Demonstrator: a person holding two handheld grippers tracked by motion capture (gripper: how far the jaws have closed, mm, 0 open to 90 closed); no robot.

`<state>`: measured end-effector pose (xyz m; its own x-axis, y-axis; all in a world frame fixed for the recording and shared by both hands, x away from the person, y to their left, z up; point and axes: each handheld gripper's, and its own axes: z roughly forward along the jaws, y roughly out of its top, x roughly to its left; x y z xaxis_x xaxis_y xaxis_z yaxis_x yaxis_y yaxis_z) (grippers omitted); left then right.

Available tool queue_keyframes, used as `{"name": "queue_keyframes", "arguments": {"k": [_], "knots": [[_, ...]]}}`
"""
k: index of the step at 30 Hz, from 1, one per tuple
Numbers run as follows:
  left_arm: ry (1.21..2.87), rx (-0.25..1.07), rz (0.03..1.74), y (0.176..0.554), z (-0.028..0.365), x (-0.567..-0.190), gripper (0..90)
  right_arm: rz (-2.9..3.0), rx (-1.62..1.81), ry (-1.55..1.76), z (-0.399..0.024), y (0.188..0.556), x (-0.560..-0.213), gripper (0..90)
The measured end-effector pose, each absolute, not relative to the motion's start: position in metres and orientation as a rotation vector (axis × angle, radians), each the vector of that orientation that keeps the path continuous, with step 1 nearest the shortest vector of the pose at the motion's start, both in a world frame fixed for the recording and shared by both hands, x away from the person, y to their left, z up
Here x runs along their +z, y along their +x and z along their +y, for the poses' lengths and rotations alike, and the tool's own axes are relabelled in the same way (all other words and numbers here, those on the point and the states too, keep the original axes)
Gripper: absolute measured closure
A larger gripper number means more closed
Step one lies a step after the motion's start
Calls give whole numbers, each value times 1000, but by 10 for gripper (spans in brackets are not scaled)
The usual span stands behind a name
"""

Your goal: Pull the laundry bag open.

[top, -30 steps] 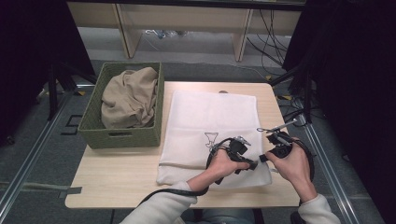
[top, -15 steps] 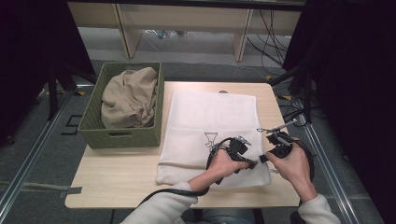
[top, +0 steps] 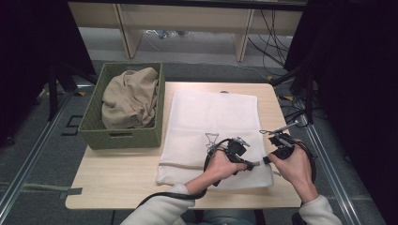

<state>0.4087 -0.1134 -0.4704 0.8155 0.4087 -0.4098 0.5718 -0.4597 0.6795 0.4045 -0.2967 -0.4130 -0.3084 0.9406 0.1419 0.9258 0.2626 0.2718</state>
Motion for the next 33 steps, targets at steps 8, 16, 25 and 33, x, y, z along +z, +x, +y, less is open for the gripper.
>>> {"name": "queue_keyframes", "arguments": {"k": [8,16,25,33], "knots": [[2141,-215,720,407,-103,-465,863,2452,454,1771,-299,407,-418,853],[2147,-205,718,405,-96,-462,863,2454,447,1747,-296,405,-417,852],[2157,-184,726,403,-88,-464,863,2467,442,1744,-291,405,-421,852],[2155,-195,739,405,-81,-463,863,2441,444,1760,-294,406,-423,852]]}}
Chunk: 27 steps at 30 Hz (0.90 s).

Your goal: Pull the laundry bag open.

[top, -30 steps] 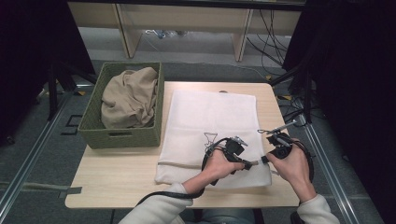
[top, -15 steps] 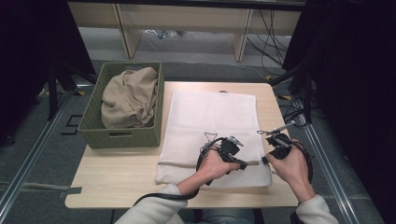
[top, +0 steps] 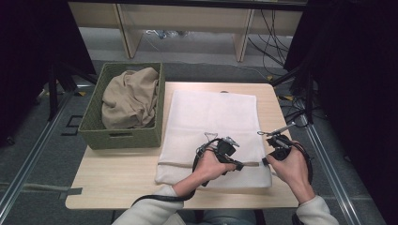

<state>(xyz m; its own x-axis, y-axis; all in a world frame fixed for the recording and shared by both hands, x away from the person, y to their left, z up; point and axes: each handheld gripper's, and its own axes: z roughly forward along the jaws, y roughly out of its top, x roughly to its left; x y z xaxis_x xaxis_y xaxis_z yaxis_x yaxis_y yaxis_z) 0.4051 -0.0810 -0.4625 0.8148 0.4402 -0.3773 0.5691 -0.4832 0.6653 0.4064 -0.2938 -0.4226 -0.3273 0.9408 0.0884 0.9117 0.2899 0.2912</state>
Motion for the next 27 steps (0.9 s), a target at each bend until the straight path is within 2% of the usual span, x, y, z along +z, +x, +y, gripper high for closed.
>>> {"name": "queue_keyframes", "arguments": {"k": [27], "knots": [[2158,-179,768,405,-62,-460,863,2418,448,1767,-296,407,-423,853]]}}
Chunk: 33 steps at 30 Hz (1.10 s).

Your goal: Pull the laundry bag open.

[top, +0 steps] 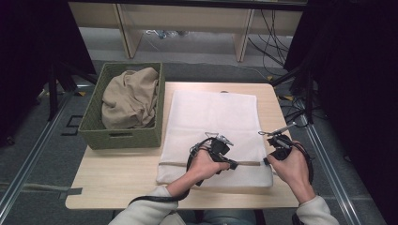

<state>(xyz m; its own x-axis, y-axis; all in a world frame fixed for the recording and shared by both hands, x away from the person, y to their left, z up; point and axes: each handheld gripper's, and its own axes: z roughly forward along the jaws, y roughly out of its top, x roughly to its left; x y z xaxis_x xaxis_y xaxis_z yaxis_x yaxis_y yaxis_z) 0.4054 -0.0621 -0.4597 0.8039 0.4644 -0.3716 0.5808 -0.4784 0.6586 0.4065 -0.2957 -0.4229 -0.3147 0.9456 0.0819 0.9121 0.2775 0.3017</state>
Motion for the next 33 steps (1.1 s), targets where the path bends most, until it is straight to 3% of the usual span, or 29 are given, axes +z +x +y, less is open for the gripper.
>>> {"name": "queue_keyframes", "arguments": {"k": [33], "knots": [[2169,-162,777,404,-41,-461,863,2446,433,1761,-297,407,-426,852]]}}
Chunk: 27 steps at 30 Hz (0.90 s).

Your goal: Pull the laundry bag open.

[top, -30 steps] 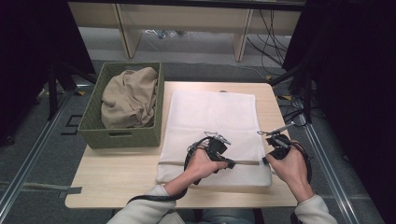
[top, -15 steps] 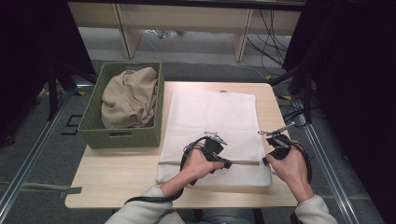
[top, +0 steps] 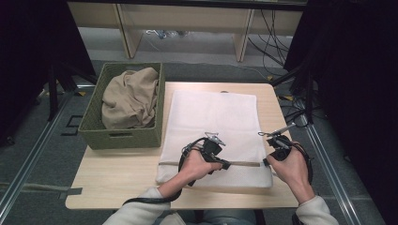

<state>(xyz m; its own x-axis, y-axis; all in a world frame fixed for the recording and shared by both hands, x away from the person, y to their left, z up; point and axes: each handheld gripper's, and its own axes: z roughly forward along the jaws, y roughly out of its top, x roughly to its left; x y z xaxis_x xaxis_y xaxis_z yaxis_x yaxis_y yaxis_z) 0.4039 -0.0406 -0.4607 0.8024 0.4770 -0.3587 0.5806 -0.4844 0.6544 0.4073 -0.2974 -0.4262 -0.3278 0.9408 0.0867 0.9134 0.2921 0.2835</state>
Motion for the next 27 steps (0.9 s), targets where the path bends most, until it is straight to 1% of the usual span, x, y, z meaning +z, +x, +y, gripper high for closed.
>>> {"name": "queue_keyframes", "arguments": {"k": [3,6,9,27], "knots": [[2178,-162,777,404,-39,-461,863,2427,397,1847,-293,405,-424,852],[2175,-166,783,403,-38,-460,863,2455,436,1770,-295,407,-426,851],[2175,-166,781,403,-38,-460,863,2432,398,1844,-292,405,-423,852],[2184,-161,783,404,-35,-460,863,2434,401,1839,-291,405,-423,852]]}}
